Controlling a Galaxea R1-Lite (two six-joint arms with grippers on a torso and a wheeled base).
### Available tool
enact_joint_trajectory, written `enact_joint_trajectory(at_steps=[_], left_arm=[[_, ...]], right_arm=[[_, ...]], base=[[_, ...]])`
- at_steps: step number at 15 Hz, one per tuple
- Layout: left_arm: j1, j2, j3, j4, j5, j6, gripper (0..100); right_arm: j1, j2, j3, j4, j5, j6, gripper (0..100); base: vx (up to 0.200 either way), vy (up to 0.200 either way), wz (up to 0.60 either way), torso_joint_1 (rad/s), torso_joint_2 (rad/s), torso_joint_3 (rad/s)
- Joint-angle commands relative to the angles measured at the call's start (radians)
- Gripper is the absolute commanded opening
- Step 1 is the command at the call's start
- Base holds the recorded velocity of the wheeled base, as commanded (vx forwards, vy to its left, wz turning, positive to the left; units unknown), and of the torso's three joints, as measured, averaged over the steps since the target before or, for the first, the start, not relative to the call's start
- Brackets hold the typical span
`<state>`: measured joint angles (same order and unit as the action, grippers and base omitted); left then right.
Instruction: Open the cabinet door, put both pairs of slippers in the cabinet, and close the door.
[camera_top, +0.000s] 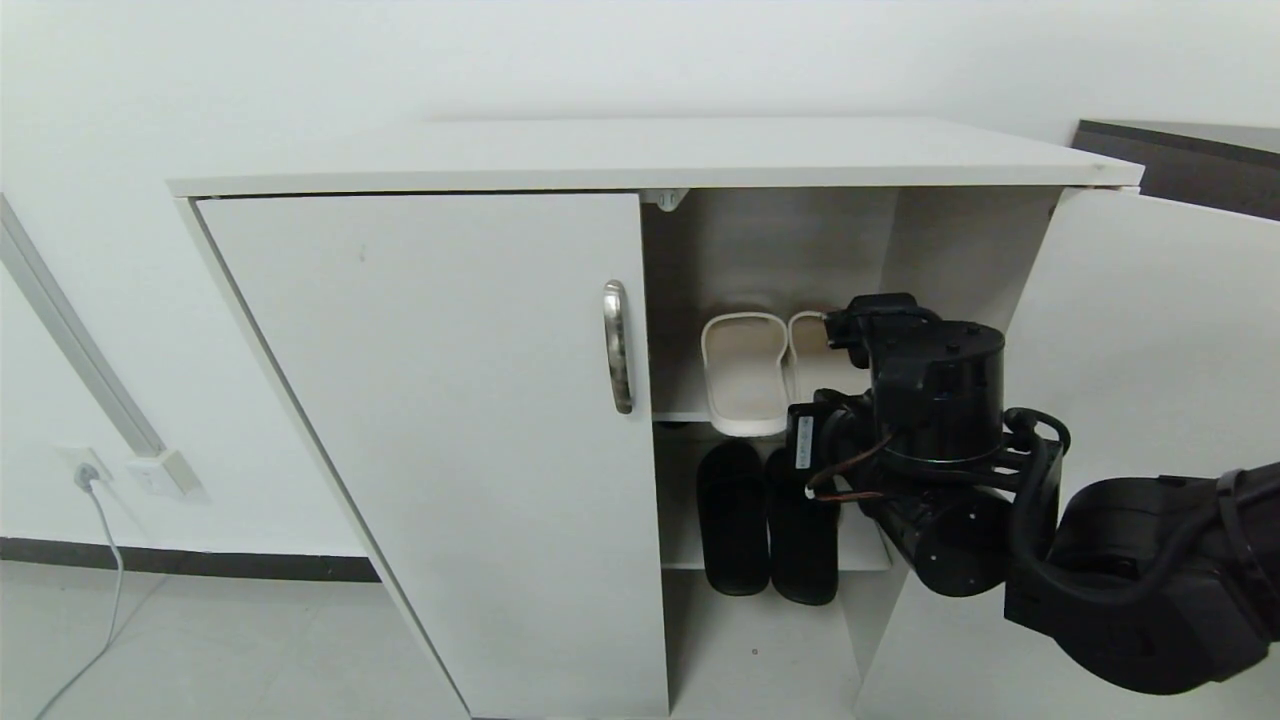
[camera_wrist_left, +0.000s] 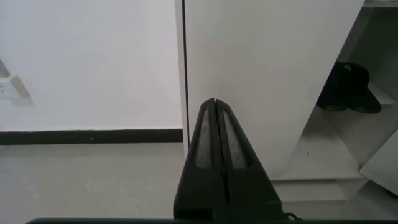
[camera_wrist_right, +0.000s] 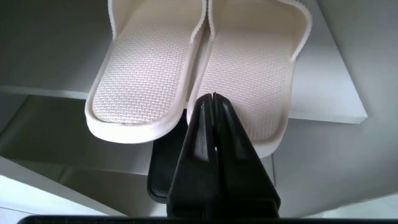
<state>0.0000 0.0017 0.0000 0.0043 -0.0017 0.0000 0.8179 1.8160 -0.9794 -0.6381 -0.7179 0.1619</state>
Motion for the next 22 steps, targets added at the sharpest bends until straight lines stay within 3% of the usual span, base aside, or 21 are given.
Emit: enact_joint_trajectory(at_steps=[1,16,22], left_arm=[[0.0,0.0,-0.002,0.0,0.0,0.0,0],[0.0,0.0,0.0,0.0,0.0,0.0,0],[0.0,0.0,0.0,0.0,0.0,0.0,0]], right_arm=[[0.003,0.002,0.007,0.0,0.0,-0.001,0],[0.001,0.002,0.061,-0.011,0.0,-0.025,0],[0.001,0.002,0.074,-0.012,0.002,-0.03,0]], base=[[-0.2,0.0,0.0,0.002,0.0,0.002],[-0.2,0.0,0.0,0.004,0.0,0.002],[0.0,0.0,-0.1,0.0,0.0,0.0]])
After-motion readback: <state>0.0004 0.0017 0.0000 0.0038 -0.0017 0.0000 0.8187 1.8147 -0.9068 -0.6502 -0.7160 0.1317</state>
